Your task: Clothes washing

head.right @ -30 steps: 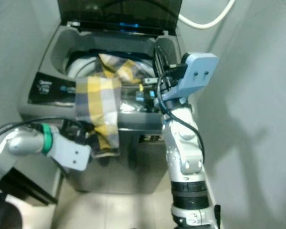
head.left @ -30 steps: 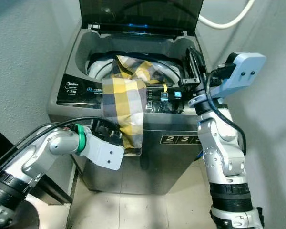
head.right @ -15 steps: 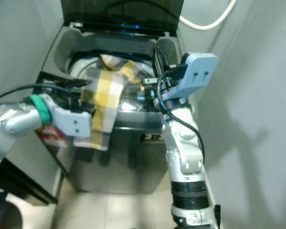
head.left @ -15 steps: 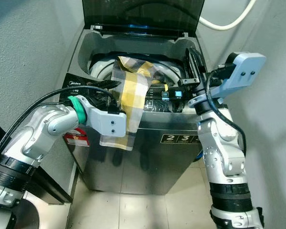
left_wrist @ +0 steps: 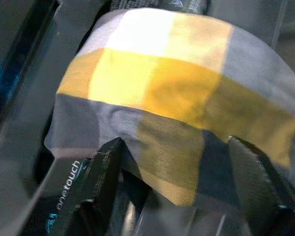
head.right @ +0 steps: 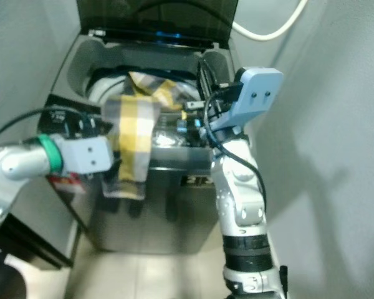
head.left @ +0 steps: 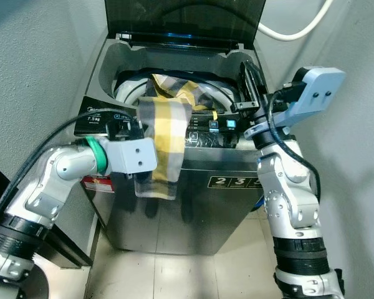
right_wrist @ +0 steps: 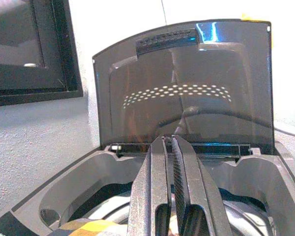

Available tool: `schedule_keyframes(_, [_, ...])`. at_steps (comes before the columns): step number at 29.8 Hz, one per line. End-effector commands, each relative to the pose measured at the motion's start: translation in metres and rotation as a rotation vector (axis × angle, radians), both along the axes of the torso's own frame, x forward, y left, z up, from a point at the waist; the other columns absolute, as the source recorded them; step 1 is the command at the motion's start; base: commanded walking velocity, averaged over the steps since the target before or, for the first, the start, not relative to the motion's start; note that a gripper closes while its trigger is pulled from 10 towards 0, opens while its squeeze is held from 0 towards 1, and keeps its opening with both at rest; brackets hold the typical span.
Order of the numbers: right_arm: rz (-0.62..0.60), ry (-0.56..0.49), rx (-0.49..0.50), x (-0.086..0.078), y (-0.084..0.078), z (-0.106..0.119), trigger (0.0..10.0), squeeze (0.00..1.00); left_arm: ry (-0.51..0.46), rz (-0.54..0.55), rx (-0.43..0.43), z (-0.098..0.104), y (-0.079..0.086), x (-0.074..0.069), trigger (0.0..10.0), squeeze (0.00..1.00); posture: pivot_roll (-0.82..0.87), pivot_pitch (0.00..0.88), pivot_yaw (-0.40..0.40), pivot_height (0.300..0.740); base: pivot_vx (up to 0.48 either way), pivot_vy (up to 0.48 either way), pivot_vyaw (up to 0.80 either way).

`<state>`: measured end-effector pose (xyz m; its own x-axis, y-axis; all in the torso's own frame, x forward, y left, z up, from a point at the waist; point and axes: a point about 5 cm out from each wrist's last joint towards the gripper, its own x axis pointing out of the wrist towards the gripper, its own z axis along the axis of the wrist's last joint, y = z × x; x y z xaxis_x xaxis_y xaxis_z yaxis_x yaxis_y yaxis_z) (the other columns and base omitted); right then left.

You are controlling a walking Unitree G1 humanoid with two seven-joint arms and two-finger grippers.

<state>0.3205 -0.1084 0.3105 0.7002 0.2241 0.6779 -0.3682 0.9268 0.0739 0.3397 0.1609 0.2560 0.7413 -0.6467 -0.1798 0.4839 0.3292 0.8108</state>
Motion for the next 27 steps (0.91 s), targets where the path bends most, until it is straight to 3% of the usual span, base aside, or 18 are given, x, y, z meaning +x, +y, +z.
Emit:
schedule_keyframes(1, [0.008, -0.016, 0.008, -0.001, 0.001, 0.003, 10.0, 0.00, 0.063, 0.007, -0.042, -0.002, 0.002, 0.000, 3.3, 0.00, 0.08, 0.167, -0.018, 0.731, 0.000, 0.000, 0.00])
schedule_keyframes(2, [0.007, -0.017, 0.008, -0.001, 0.001, 0.003, 10.0, 0.00, 0.101, 0.019, -0.090, -0.002, 0.003, 0.001, 2.0, 0.00, 0.08, 0.167, -0.018, 0.731, 0.000, 0.000, 0.00])
schedule_keyframes(3, [0.007, -0.017, 0.008, -0.001, 0.001, 0.003, 10.0, 0.00, 0.101, 0.019, -0.090, -0.002, 0.003, 0.001, 2.0, 0.00, 0.08, 0.167, -0.018, 0.731, 0.000, 0.000, 0.00])
schedule_keyframes(4, [0.005, -0.016, 0.009, -0.001, 0.000, 0.002, 10.0, 0.00, 0.118, 0.039, -0.098, -0.004, 0.007, 0.003, 0.0, 0.00, 0.08, 0.167, -0.017, 0.731, 0.000, 0.000, 0.00])
schedule_keyframes(13, [0.002, -0.015, 0.010, -0.001, -0.001, 0.002, 10.0, 0.00, 0.121, 0.077, -0.088, -0.004, 0.014, 0.005, 0.0, 0.00, 0.08, 0.168, -0.017, 0.731, 0.000, 0.000, 0.00])
schedule_keyframes(18, [0.001, -0.015, 0.010, -0.001, -0.001, 0.002, 10.0, 0.00, 0.059, 0.073, -0.063, 0.004, 0.010, 0.005, 0.0, 0.00, 0.08, 0.172, -0.017, 0.731, 0.000, 0.000, 0.00])
schedule_keyframes(19, [0.001, -0.015, 0.010, -0.001, -0.001, 0.002, 10.0, 0.00, -0.017, 0.068, -0.058, 0.011, 0.006, 0.007, 0.0, 0.00, 0.08, 0.174, -0.017, 0.731, 0.000, 0.000, 0.00])
schedule_keyframes(20, [0.001, -0.015, 0.010, -0.001, -0.001, 0.002, 10.0, 0.00, -0.017, 0.068, -0.058, 0.011, 0.006, 0.007, 0.0, 0.00, 0.08, 0.174, -0.017, 0.731, 0.000, 0.000, 0.00])
schedule_keyframes(22, [0.001, -0.014, 0.012, -0.001, -0.001, 0.002, 10.0, 0.00, -0.261, 0.108, -0.149, 0.047, -0.004, 0.023, 0.0, 0.00, 0.07, 0.180, -0.016, 0.731, 0.000, 0.000, 0.00])
schedule_keyframes(23, [0.001, -0.014, 0.012, -0.001, -0.001, 0.002, 10.0, 0.00, -0.261, 0.108, -0.149, 0.047, -0.004, 0.023, 0.0, 0.00, 0.07, 0.180, -0.016, 0.731, 0.000, 0.000, 0.00])
schedule_keyframes(24, [0.001, -0.013, 0.012, -0.001, 0.000, 0.002, 10.0, 0.00, -0.334, 0.116, -0.183, 0.060, -0.008, 0.028, 0.0, 0.00, 0.07, 0.180, -0.016, 0.731, 0.000, 0.000, 0.00])
schedule_keyframes(26, [0.001, -0.013, 0.012, -0.001, 0.000, 0.002, 10.0, 0.00, -0.334, 0.116, -0.183, 0.060, -0.008, 0.028, 0.0, 0.00, 0.07, 0.180, -0.016, 0.731, 0.000, 0.000, 0.00])
schedule_keyframes(27, [0.002, -0.013, 0.012, -0.002, 0.000, 0.002, 10.0, 0.00, -0.425, 0.129, -0.232, 0.081, -0.012, 0.034, 4.2, 0.00, 0.06, 0.189, -0.011, 0.731, 0.000, 0.000, 0.00])
